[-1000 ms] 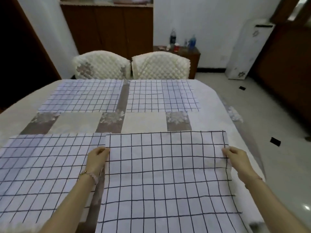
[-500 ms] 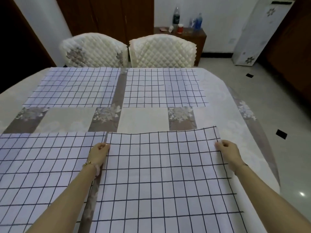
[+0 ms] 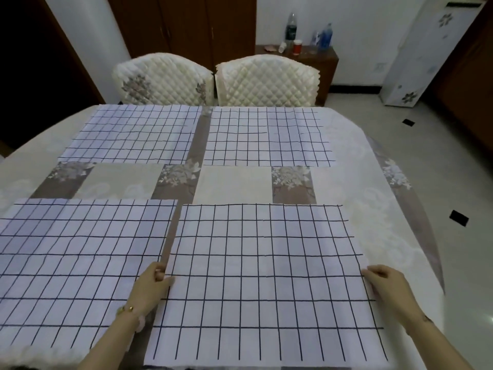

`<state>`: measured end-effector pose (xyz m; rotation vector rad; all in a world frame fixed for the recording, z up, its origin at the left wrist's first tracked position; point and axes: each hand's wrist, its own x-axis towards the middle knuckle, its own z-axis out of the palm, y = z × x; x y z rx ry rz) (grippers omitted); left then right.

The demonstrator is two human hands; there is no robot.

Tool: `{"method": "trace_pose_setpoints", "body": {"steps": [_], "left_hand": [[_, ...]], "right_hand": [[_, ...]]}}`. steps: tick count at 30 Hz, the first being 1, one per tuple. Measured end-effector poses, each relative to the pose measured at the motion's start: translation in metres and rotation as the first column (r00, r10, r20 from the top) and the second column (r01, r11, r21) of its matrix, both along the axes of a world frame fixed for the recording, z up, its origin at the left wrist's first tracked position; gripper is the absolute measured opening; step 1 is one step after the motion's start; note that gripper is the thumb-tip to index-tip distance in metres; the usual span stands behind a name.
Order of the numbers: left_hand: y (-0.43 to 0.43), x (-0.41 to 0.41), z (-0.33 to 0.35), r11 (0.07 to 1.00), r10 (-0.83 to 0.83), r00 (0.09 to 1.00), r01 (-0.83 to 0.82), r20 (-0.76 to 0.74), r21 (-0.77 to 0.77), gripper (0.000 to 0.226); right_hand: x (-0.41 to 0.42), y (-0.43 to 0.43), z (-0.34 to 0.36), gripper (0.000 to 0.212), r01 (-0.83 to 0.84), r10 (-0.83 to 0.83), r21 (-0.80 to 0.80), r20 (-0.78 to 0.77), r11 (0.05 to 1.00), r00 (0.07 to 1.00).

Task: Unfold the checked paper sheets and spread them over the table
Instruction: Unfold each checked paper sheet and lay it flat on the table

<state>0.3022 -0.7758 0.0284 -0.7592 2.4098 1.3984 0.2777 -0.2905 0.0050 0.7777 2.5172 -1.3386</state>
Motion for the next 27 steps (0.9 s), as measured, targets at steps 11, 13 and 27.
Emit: {"method": "trace_pose_setpoints", "body": {"steps": [11,13,27], "left_hand": [[0.039,-0.012,-0.004,0.991,0.107,0.991,-0.112,-0.075,-0.068,0.017],[0.040,-0.013,-0.007,0.987,0.127,0.989,-0.133,-0.073,-0.085,0.017],[0.039,-0.013,-0.017,0.978,0.130,0.984,-0.147,-0.118,-0.149,0.016]], "right_hand": [[0.005,0.013,0.006,0.019,0.144,-0.138,0.106,-0.062,0.984,0.988],[0.004,0.014,0.006,0.018,0.142,-0.138,0.090,-0.055,0.986,0.989],[0.003,0.007,0.002,0.023,0.211,-0.207,0.108,-0.047,0.972,0.977]]}}
